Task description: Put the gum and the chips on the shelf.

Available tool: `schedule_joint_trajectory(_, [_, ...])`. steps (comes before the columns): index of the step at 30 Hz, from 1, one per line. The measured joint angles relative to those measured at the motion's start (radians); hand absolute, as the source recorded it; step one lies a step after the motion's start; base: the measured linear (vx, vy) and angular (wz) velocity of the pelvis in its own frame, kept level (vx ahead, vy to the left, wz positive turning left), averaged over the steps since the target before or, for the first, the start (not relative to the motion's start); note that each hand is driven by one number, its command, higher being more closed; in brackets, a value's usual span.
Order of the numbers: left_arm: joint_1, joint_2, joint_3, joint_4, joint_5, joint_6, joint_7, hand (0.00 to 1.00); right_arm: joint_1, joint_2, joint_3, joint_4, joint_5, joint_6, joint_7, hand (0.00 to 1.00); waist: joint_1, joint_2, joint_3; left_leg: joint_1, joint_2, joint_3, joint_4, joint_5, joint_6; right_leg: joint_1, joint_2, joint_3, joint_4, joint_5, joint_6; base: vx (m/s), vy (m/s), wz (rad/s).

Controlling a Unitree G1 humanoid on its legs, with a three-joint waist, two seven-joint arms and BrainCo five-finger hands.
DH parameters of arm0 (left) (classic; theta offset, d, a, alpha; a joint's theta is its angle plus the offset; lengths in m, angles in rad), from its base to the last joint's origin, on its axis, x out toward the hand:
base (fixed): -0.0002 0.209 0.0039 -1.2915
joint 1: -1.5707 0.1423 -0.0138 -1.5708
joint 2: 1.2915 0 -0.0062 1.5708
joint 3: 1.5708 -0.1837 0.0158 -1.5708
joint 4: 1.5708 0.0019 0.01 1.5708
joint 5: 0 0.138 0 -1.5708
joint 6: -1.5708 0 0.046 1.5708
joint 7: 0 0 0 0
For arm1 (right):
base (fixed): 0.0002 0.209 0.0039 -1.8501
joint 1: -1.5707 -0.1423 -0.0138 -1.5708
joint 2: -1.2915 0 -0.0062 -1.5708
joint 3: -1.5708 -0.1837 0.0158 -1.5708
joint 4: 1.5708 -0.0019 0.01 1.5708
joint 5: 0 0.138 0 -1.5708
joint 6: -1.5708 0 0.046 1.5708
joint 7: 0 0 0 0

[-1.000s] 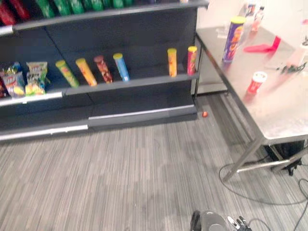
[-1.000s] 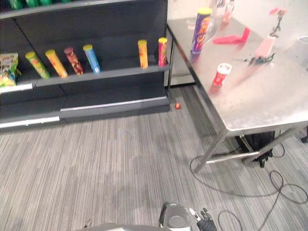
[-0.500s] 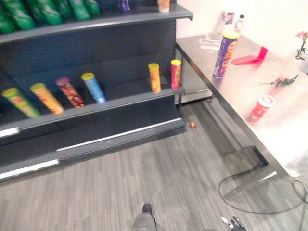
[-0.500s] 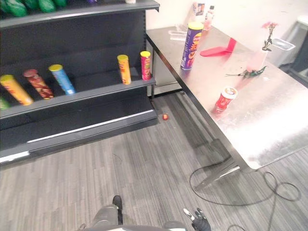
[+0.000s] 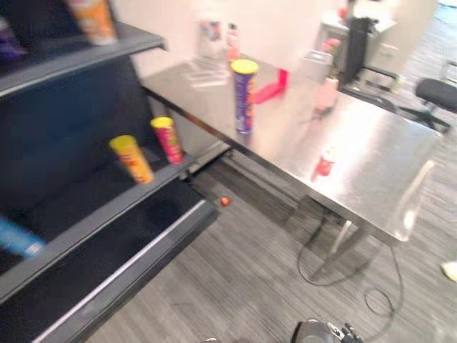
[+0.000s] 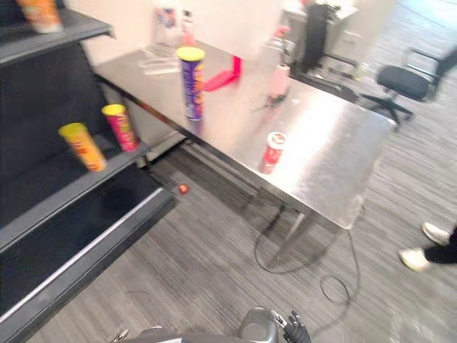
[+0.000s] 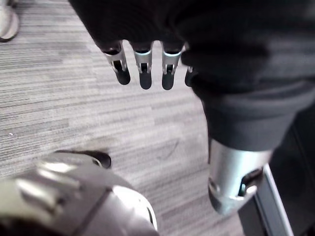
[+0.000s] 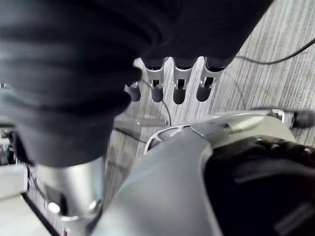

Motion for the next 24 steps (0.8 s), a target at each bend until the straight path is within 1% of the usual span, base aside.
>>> schedule_joint_trajectory(1, [-0.015,0.003,-0.001,0.010,-0.001,0.004,0.002,0.00,0.001,0.000,-0.006,-0.002,-0.012,-0.011,0.000,0.00,0.001,0.006,0.005,0.027,0.020,0.034,-0.007,0.000,-0.001,0.001,0.078,-0.058,-0.173,0.007,-0.010,0.27,-0.062,-1.44])
schedule_joint_trajectory(2, [-0.015,0.006,0.000,0.011,0.000,0.004,0.002,0.00,0.007,0.004,-0.005,-0.004,-0.015,-0.024,0.001,0.00,0.003,0.000,0.004,0.044,0.018,0.071,-0.006,-0.002,-0.003,0.010,0.118,-0.078,-0.311,0.062,-0.033,0.27,-0.074,-1.44])
schedule_joint_trajectory(3, [-0.014,0.009,0.002,0.013,0.000,0.002,0.002,0.00,0.013,0.008,-0.006,-0.008,-0.017,-0.029,0.002,0.00,0.002,-0.007,0.004,0.059,0.007,0.091,-0.005,-0.004,-0.007,0.019,0.123,-0.094,-0.357,0.101,-0.092,0.28,-0.066,-1.09])
schedule_joint_trajectory(4, [-0.025,-0.007,0.000,0.026,0.001,-0.002,0.001,0.00,0.013,0.001,-0.022,-0.009,-0.022,-0.037,0.003,0.00,-0.008,0.021,0.016,0.078,0.022,0.112,0.006,-0.001,-0.033,0.038,0.139,-0.092,-0.357,0.107,-0.106,0.23,-0.029,-0.78])
schedule_joint_trajectory(5, [-0.026,-0.017,-0.009,0.025,0.001,-0.022,-0.003,0.00,0.018,-0.001,-0.046,-0.004,-0.041,-0.042,0.004,0.00,-0.026,0.033,0.020,0.083,0.015,0.113,-0.018,0.000,-0.051,0.038,0.139,-0.079,-0.352,0.107,-0.106,0.19,-0.015,-0.58])
schedule_joint_trajectory(6, [-0.027,-0.025,-0.011,0.024,0.002,-0.030,-0.004,0.00,0.018,-0.004,-0.053,-0.001,-0.042,-0.045,0.003,0.00,-0.031,0.044,0.020,0.091,0.006,0.112,-0.059,0.008,-0.058,0.040,0.140,-0.074,-0.353,0.107,-0.106,0.07,0.004,-0.33])
schedule_joint_trajectory(7, [-0.034,-0.042,-0.011,0.024,0.005,-0.043,-0.002,0.00,0.015,-0.007,-0.074,0.002,-0.044,-0.052,0.003,0.00,-0.044,0.059,0.023,0.097,0.000,0.123,-0.117,0.082,-0.073,0.062,0.149,-0.062,-0.361,0.097,-0.091,0.04,-0.001,-0.18])
schedule_joint_trajectory(8, [-0.033,-0.038,-0.012,0.017,0.005,-0.044,-0.002,0.00,0.014,0.000,-0.071,0.001,-0.046,-0.060,0.003,0.00,-0.046,0.052,0.013,0.093,-0.001,0.117,-0.089,0.084,-0.076,0.082,0.151,-0.053,-0.397,0.082,-0.069,0.01,0.001,-0.17])
schedule_joint_trajectory(11, [-0.033,-0.016,-0.012,-0.004,0.006,-0.043,-0.006,0.00,0.014,0.011,-0.062,0.002,-0.046,-0.063,0.003,0.00,-0.037,0.017,0.006,0.067,0.007,0.128,-0.013,0.084,-0.077,0.090,0.158,-0.027,-0.454,0.084,-0.059,-0.02,0.003,-0.18])
schedule_joint_trajectory(12, [-0.032,-0.012,-0.011,-0.004,0.006,-0.042,-0.007,0.00,0.014,0.014,-0.061,0.002,-0.046,-0.063,0.003,0.00,-0.037,0.012,0.003,0.058,0.010,0.137,0.010,0.084,-0.077,0.089,0.159,-0.022,-0.461,0.085,-0.057,-0.03,-0.002,-0.21])
schedule_joint_trajectory(13, [-0.031,-0.007,-0.011,-0.004,0.005,-0.039,-0.008,0.00,0.015,0.016,-0.061,0.002,-0.046,-0.062,0.003,0.00,-0.034,0.006,0.000,0.042,0.026,0.147,0.068,0.084,-0.077,0.091,0.162,-0.010,-0.475,0.084,-0.049,-0.01,-0.024,-0.33])
schedule_joint_trajectory(14, [-0.031,-0.003,-0.008,-0.005,0.005,-0.027,-0.014,0.00,0.018,0.014,-0.056,0.001,-0.046,-0.059,0.003,0.00,-0.030,0.002,-0.005,0.012,0.055,0.151,0.176,0.084,-0.077,0.107,0.168,0.003,-0.504,0.086,-0.046,0.02,-0.052,-0.51])
schedule_joint_trajectory(15, [-0.031,-0.008,-0.007,-0.005,0.003,-0.023,-0.021,0.00,0.024,0.004,-0.043,0.001,-0.046,-0.056,0.003,0.00,-0.025,0.015,-0.011,-0.025,0.108,0.151,0.306,0.084,-0.076,0.125,0.187,0.026,-0.531,0.087,-0.043,0.04,-0.055,-0.52])
schedule_joint_trajectory(16, [-0.030,-0.014,-0.006,-0.005,0.000,-0.023,-0.024,0.00,0.027,0.000,-0.041,0.001,-0.046,-0.053,0.002,0.00,-0.024,0.028,-0.015,-0.046,0.137,0.145,0.378,0.086,-0.077,0.135,0.201,0.037,-0.544,0.087,-0.044,0.10,-0.038,-0.58])
schedule_joint_trajectory(17, [-0.026,-0.026,0.004,-0.005,-0.010,-0.023,-0.025,0.00,0.028,-0.010,-0.039,0.001,-0.046,-0.040,0.002,0.00,-0.023,0.039,-0.015,-0.101,0.192,0.119,0.527,0.114,-0.068,0.156,0.229,0.073,-0.564,0.089,-0.048,0.16,0.022,-0.58])
schedule_joint_trajectory(18, [-0.025,-0.026,0.016,-0.005,-0.014,-0.023,-0.025,0.00,0.023,-0.019,-0.036,0.005,-0.047,-0.031,0.001,0.00,-0.019,0.047,-0.016,-0.131,0.202,0.080,0.590,0.088,-0.062,0.166,0.232,0.106,-0.567,0.090,-0.052,0.22,0.077,-0.80])
schedule_joint_trajectory(19, [-0.022,-0.031,0.025,-0.005,-0.015,-0.023,-0.024,0.00,0.012,-0.025,-0.029,0.009,-0.049,-0.021,0.001,0.00,-0.018,0.049,-0.016,-0.154,0.189,0.043,0.609,0.034,-0.063,0.180,0.227,0.151,-0.574,0.091,-0.053,0.21,0.107,-0.76])
schedule_joint_trajectory(20, [-0.020,-0.034,0.029,-0.006,-0.015,-0.023,-0.024,0.00,0.006,-0.028,-0.021,0.010,-0.049,-0.019,0.001,0.00,-0.019,0.049,-0.016,-0.167,0.177,0.032,0.606,0.014,-0.065,0.186,0.221,0.172,-0.578,0.091,-0.053,0.19,0.133,-0.94])
schedule_joint_trajectory(21, [-0.016,-0.038,0.031,-0.006,-0.015,-0.023,-0.024,0.00,0.001,-0.031,-0.014,0.011,-0.049,-0.018,0.001,0.00,-0.015,0.047,-0.016,-0.186,0.161,0.027,0.577,-0.010,-0.060,0.196,0.206,0.213,-0.578,0.095,-0.058,0.17,0.151,-0.96])
schedule_joint_trajectory(22, [-0.013,-0.037,0.029,-0.006,-0.015,-0.023,-0.024,0.00,0.002,-0.031,-0.013,0.011,-0.049,-0.016,0.001,0.00,-0.013,0.045,-0.016,-0.200,0.147,0.010,0.510,-0.013,-0.056,0.208,0.190,0.240,-0.579,0.097,-0.050,0.22,0.216,-1.10])
schedule_joint_trajectory(23, [-0.013,-0.035,0.029,-0.006,-0.015,-0.023,-0.024,0.00,0.001,-0.031,-0.013,0.012,-0.050,-0.015,0.000,0.00,-0.010,0.045,-0.016,-0.218,0.125,-0.043,0.407,-0.012,-0.056,0.213,0.176,0.269,-0.580,0.100,-0.032,0.18,0.211,-0.86])
schedule_joint_trajectory(24, [-0.013,-0.035,0.029,-0.006,-0.015,-0.023,-0.024,0.00,-0.001,-0.031,-0.014,0.011,-0.050,-0.015,0.000,0.00,-0.010,0.045,-0.016,-0.221,0.113,-0.075,0.344,-0.008,-0.058,0.212,0.169,0.283,-0.580,0.106,-0.018,0.20,0.262,-0.81])
